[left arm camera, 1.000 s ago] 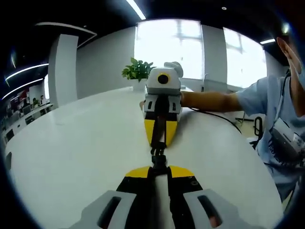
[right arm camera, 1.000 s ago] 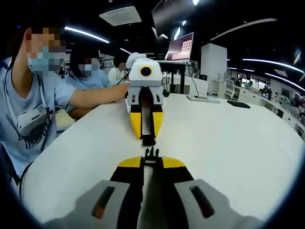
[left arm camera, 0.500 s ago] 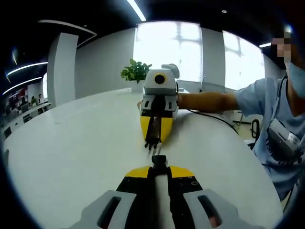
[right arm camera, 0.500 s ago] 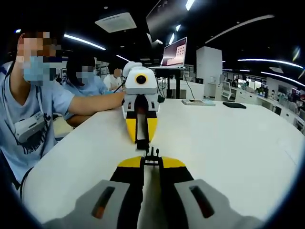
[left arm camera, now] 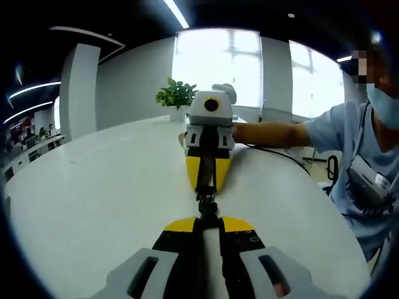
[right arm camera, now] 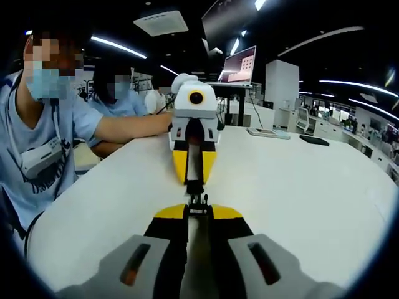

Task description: Snap the two parts of the plastic buckle together until the buckle closes and remains connected.

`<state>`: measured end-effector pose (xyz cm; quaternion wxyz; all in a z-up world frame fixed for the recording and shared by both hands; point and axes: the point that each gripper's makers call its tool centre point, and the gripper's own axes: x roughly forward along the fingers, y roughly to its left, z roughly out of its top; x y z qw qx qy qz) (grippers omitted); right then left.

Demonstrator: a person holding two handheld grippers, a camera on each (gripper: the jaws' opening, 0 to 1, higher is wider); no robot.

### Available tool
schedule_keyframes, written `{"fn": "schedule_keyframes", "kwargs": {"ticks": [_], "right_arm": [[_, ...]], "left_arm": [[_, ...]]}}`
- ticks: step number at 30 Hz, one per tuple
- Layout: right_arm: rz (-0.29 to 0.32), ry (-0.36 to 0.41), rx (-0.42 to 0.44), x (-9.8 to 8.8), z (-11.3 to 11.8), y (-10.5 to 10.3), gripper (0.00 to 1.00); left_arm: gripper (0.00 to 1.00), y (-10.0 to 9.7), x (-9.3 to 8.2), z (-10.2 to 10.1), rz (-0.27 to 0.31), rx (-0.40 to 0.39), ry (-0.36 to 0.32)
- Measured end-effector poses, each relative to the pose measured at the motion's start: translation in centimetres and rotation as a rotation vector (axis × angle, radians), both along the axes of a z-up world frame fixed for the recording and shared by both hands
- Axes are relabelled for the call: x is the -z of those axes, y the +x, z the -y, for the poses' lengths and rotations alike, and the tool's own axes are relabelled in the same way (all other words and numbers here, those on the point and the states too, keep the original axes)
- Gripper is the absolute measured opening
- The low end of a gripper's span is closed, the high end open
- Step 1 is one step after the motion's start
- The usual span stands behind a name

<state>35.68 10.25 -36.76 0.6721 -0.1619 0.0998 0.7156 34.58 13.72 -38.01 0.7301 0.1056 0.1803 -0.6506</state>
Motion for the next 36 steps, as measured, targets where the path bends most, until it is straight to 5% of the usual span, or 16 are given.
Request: {"fn": "schedule_keyframes", "kwargs": {"ticks": [36], "right_arm": [[0.003, 0.005, 0.013, 0.23, 0.1, -0.37, 0.13]], "left_arm": [[0.12, -0.15, 0.23, -0.06, 0.004, -0.004, -0.006]]}}
